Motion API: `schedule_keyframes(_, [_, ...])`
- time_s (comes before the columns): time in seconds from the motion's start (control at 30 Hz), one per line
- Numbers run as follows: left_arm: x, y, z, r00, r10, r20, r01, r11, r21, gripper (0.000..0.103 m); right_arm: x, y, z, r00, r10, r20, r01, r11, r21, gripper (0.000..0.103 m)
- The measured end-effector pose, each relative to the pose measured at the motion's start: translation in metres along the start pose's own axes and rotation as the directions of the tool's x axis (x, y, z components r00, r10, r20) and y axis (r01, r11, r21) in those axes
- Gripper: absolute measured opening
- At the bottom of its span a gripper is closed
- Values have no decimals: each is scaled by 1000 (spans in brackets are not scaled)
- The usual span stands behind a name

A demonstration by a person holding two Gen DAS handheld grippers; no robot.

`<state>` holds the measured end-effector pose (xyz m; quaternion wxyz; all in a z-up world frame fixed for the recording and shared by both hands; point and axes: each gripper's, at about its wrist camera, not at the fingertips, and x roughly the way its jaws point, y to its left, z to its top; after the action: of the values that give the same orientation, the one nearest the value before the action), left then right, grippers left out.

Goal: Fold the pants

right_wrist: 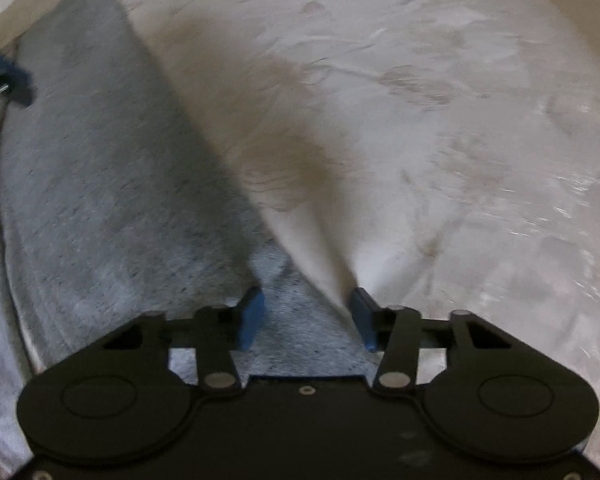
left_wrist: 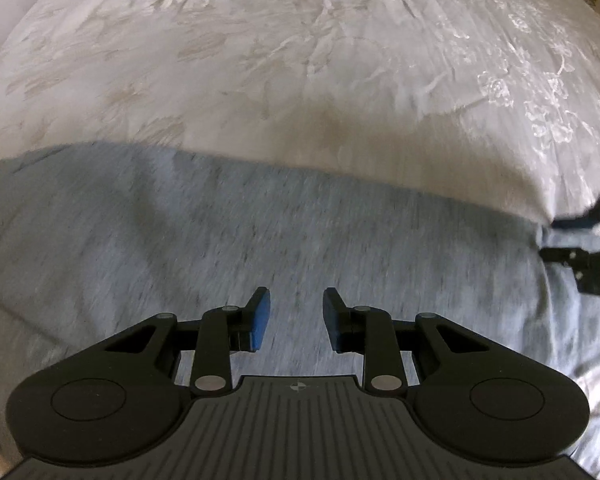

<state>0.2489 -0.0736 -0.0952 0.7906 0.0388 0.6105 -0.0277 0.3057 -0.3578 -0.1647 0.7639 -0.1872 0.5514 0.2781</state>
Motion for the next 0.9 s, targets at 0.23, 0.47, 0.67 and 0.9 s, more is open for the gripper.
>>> schedule_keyframes(0.23, [14, -3, 37, 999, -53, -1, 52, 998, -26, 28, -23, 8, -14, 997, 50, 59, -50, 999, 13, 7])
schedule_keyframes(0.47, [22, -13, 62, 990, -135, -28, 133, 989, -60, 29, -56, 64, -44, 994, 28, 110, -24, 999, -45, 4])
schedule_keyframes(0.67, [33, -17, 67, 980, -176, -90, 165, 980, -112, 29, -52, 89, -53, 995, 13, 102, -10, 1000, -26, 4])
schedule_keyframes(0.9, [30, -11, 61, 982, -157, -103, 144, 982, -121, 29, -54, 86, -55, 994, -3, 113, 2, 1000, 13, 4])
